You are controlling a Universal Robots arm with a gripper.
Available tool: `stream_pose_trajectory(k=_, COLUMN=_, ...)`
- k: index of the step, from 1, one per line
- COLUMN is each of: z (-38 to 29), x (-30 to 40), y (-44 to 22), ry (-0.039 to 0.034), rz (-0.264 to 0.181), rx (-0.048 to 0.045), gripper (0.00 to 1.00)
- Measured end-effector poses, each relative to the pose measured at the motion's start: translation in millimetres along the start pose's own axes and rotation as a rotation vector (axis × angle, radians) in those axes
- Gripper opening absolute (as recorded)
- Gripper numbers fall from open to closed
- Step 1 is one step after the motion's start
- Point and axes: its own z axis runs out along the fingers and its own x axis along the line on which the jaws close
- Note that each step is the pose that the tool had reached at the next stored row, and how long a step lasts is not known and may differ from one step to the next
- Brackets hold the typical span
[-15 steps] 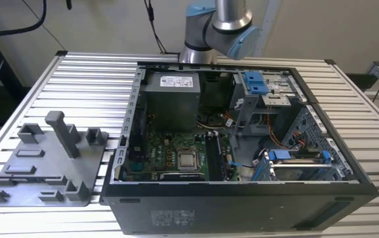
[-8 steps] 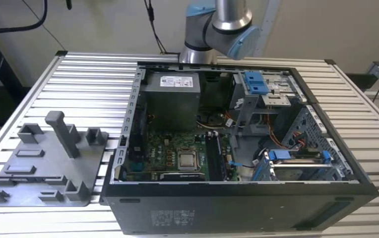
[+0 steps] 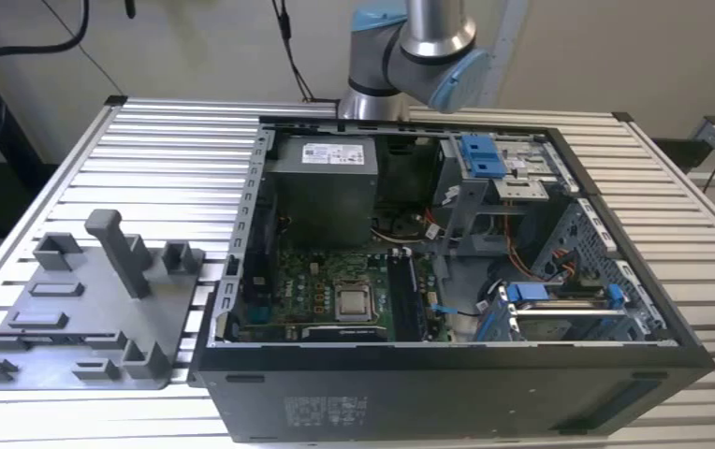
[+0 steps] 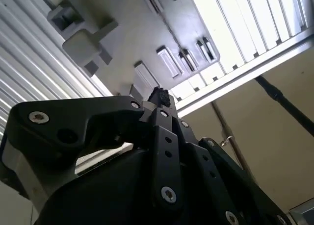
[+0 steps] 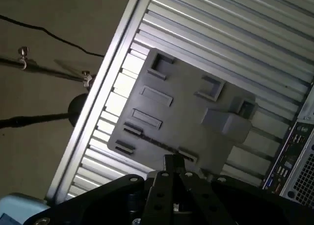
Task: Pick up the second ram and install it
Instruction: 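Pick up the second ram and move it above second insertion slot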
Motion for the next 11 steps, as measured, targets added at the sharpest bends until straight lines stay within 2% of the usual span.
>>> stream_pose_trajectory(k=11, z=0.0, x=0.0, y=0.0, ry=0.0084, rz=-0.172, rx=-0.0016, gripper=0.11)
